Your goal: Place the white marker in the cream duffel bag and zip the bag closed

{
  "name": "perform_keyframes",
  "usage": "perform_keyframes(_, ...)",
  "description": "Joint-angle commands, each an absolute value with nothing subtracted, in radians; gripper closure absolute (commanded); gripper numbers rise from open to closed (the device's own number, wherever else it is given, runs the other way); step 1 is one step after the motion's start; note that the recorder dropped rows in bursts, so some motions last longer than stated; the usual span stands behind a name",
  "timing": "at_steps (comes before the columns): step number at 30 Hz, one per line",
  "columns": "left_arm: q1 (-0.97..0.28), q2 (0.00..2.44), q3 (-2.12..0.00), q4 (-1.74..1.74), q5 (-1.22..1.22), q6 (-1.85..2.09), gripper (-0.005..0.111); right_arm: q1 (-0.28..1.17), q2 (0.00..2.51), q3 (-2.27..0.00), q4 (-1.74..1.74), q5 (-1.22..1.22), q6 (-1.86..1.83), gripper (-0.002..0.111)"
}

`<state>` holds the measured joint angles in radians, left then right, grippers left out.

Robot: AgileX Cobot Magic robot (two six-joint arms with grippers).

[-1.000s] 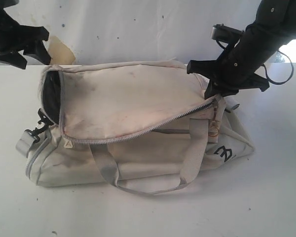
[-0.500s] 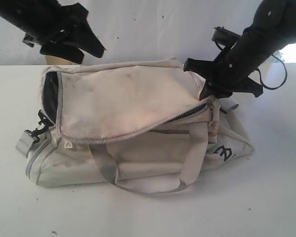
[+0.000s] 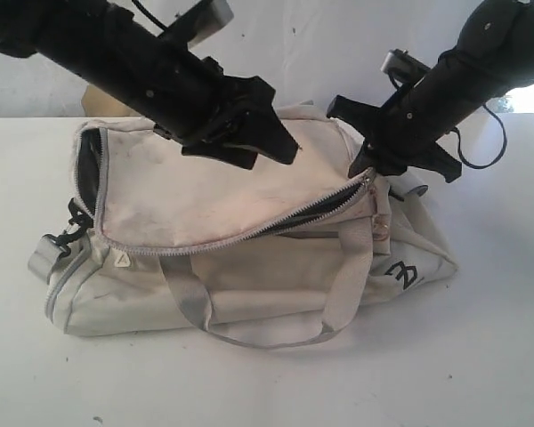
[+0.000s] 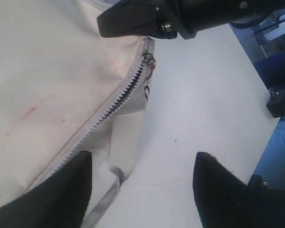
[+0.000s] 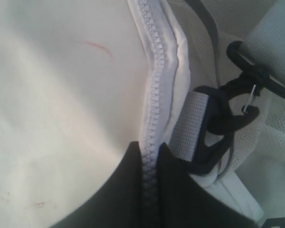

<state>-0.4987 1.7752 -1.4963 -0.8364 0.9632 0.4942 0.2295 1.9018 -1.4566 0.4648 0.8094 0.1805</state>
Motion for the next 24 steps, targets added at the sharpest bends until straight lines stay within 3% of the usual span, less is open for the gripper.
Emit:
perform_keyframes(1,-0.541,1.762,-1.437,-0.956,0.883,0.591,0.042,0.226,1.9,-1.465,0.483,0.796,0.183,0.108)
perform_keyframes(13,-0.686,1.804,-1.34,-1.065,0.708,0.827,0.047,0.226,1.9,-1.465,0.498,0.776,0.126,0.108)
perform_keyframes(24,-0.691,1.893,-1.34,-1.44,0.733,1.131,0.048,0.226,1.9,-1.465,0.498,0.781,0.046,0.108)
